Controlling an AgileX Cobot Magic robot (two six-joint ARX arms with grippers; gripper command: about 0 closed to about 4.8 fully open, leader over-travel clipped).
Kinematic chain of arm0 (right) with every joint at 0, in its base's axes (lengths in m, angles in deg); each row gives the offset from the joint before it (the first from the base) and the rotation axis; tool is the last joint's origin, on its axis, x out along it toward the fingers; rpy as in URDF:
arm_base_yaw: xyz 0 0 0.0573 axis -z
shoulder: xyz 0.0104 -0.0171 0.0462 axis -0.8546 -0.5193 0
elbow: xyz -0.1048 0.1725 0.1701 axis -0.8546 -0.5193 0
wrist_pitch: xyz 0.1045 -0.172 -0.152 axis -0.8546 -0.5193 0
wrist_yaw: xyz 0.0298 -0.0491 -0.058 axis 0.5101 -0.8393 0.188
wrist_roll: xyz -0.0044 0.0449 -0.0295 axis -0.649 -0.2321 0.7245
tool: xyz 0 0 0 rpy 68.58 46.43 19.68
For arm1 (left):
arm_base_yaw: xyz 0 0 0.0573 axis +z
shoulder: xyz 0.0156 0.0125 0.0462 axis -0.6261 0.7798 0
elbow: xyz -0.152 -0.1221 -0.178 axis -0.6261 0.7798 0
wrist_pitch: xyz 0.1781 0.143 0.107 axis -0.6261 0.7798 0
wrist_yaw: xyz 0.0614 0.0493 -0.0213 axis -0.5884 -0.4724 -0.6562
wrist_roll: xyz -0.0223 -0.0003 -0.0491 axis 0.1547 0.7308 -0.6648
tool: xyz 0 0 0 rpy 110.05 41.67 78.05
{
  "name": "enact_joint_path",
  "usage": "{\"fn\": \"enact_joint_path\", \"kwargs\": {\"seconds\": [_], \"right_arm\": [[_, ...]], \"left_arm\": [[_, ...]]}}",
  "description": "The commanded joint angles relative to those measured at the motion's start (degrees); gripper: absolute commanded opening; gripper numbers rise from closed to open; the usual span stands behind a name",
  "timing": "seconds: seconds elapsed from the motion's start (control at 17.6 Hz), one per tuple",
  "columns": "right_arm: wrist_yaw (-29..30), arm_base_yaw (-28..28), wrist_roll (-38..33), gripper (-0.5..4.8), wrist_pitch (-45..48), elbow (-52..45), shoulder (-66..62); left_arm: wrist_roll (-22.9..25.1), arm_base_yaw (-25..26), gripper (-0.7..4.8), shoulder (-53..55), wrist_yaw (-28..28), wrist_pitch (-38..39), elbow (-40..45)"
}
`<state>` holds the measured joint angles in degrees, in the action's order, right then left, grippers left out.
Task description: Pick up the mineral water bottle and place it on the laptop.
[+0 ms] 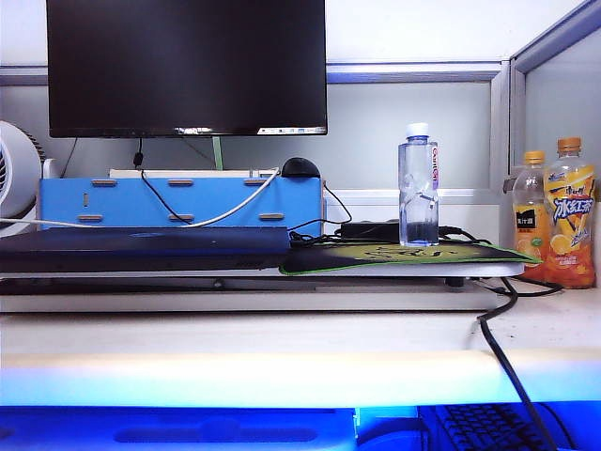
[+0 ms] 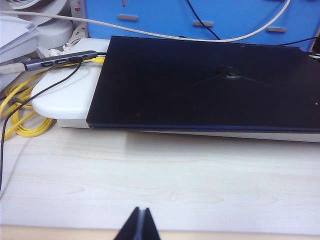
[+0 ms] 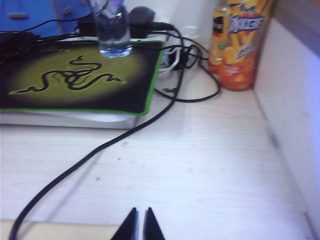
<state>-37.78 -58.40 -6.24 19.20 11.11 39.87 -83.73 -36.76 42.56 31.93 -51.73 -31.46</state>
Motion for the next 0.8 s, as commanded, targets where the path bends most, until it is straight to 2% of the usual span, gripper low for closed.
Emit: {"fn": "enact_joint_path", "kwargs": {"seconds": [0.06, 0.28, 0.51, 0.8], "right_arm": [[-0.52, -0.02, -0.22, 0.32, 1.57, -0.13, -0.02], [1.66, -0.04, -5.60, 0.32, 6.47, -0.13, -0.02], [9.20, -0.04, -14.75, 0.32, 17.42, 2.34, -0.02], [9.31, -0.04, -15.87, 0.32, 11.61, 16.48, -6.08]], "left_arm": [[0.09, 0.02, -0.02, -0.11, 0.15, 0.11, 0.00], [0.09, 0.02, -0.02, -0.11, 0.17, 0.11, 0.00], [0.07, 0.02, -0.02, -0.11, 0.17, 0.11, 0.00], [0.09, 0.02, -0.02, -0.11, 0.15, 0.11, 0.00]]}}
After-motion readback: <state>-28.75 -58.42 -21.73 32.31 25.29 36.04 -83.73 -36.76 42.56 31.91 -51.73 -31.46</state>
